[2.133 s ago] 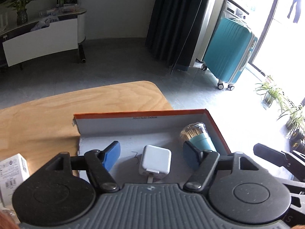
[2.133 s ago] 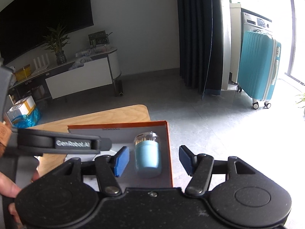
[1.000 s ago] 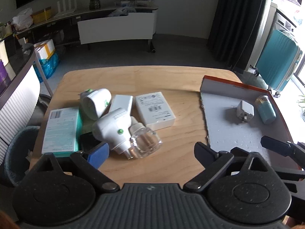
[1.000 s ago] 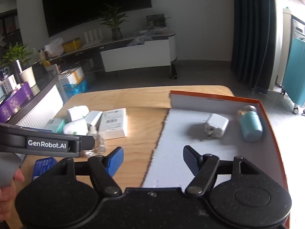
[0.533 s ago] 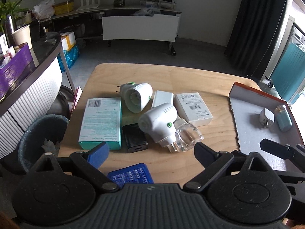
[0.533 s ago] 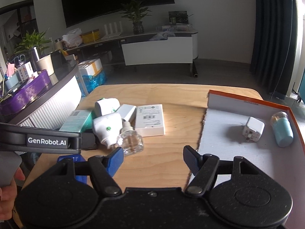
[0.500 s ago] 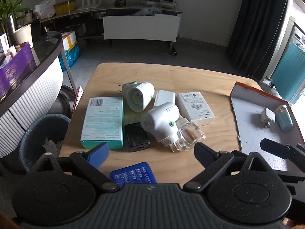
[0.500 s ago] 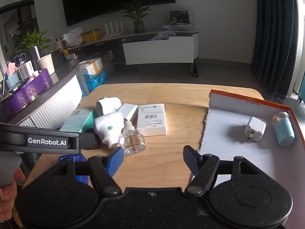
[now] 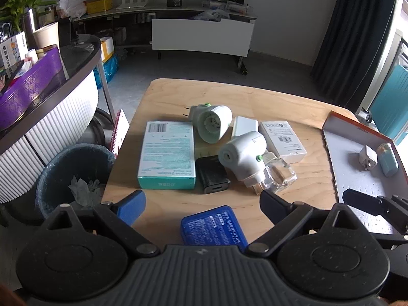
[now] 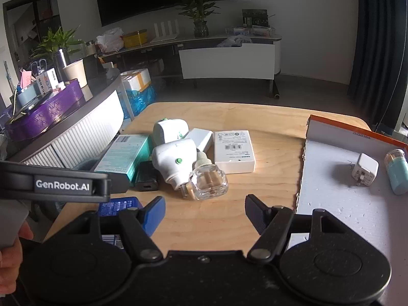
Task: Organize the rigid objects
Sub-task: 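Move both tools back toward the remaining items on the table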
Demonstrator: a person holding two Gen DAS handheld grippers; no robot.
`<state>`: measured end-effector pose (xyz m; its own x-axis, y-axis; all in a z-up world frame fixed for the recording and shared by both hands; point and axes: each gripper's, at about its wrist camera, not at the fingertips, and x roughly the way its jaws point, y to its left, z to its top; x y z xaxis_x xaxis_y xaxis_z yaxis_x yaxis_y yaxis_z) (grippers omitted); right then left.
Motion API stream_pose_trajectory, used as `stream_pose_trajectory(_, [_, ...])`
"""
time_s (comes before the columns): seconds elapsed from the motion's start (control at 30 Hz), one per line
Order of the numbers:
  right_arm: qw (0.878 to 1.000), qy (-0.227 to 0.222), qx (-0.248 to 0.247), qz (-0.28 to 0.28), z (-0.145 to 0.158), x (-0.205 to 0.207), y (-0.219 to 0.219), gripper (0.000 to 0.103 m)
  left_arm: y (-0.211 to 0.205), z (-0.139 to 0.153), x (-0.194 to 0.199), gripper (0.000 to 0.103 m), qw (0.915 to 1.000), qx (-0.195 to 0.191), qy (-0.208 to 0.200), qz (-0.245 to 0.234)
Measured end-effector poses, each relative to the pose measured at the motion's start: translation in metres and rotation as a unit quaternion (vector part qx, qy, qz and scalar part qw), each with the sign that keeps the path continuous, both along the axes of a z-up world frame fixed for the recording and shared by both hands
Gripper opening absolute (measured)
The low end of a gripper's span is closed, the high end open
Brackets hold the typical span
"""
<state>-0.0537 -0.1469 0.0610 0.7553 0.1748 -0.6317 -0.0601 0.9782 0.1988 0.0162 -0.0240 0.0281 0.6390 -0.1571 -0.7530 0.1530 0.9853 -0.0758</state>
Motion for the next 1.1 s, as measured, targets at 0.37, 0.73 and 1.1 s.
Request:
stream_pose_trajectory(0.37, [1.0, -0.001, -0.002, 0.015, 0.001, 0.008, 0.018, 0.082, 0.017, -0.005, 0.006, 0.099, 0.9999, -0.003, 0.004, 0.016])
stream_pose_trajectory(0.73, [1.0, 0.006, 0.003, 0.018, -0.005, 0.017, 0.021, 0.082, 0.024, -0.014, 0.014, 0.099, 0.9996, 0.004, 0.012, 0.024])
stream_pose_trajectory(1.1, [1.0, 0.014, 0.009, 0.022, -0.014, 0.03, 0.02, 0.082, 0.023, -0.021, 0.024, 0.099, 0.9994, 0.01, 0.019, 0.026])
